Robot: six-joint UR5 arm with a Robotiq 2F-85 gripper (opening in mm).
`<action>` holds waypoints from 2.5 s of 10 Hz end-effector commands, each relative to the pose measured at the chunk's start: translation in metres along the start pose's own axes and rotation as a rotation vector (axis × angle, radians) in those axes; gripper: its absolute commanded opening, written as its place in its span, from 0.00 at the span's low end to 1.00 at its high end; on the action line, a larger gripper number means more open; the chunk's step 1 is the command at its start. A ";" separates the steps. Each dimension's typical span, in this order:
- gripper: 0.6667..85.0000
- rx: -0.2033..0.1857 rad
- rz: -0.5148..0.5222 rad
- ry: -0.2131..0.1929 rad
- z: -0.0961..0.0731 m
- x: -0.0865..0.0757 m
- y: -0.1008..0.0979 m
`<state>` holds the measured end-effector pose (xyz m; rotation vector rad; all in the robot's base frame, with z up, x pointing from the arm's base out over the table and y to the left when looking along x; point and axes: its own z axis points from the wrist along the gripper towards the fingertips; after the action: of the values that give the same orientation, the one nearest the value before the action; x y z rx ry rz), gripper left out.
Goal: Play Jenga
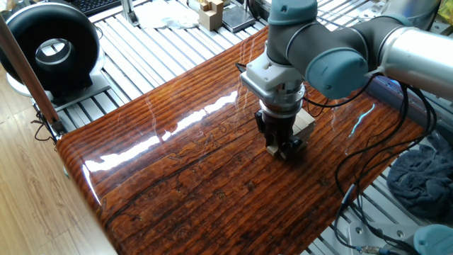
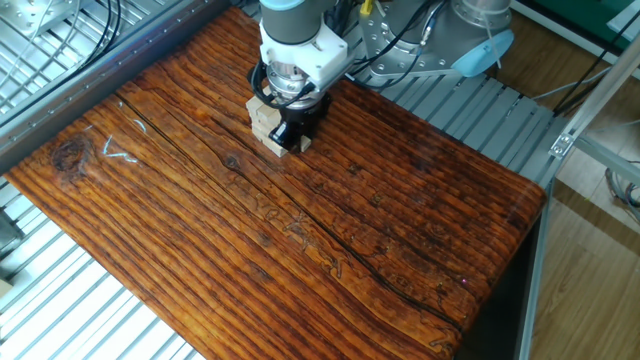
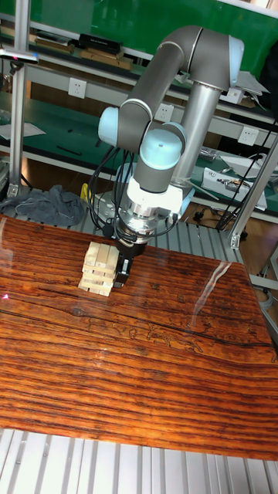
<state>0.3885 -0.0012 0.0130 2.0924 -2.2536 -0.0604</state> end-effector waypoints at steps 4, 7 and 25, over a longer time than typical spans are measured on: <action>0.41 0.009 0.020 -0.030 -0.001 -0.007 -0.003; 0.40 0.015 0.038 -0.044 -0.002 -0.010 -0.004; 0.30 0.023 0.052 -0.065 -0.006 -0.011 -0.008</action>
<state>0.3953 0.0055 0.0177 2.0729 -2.3348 -0.0957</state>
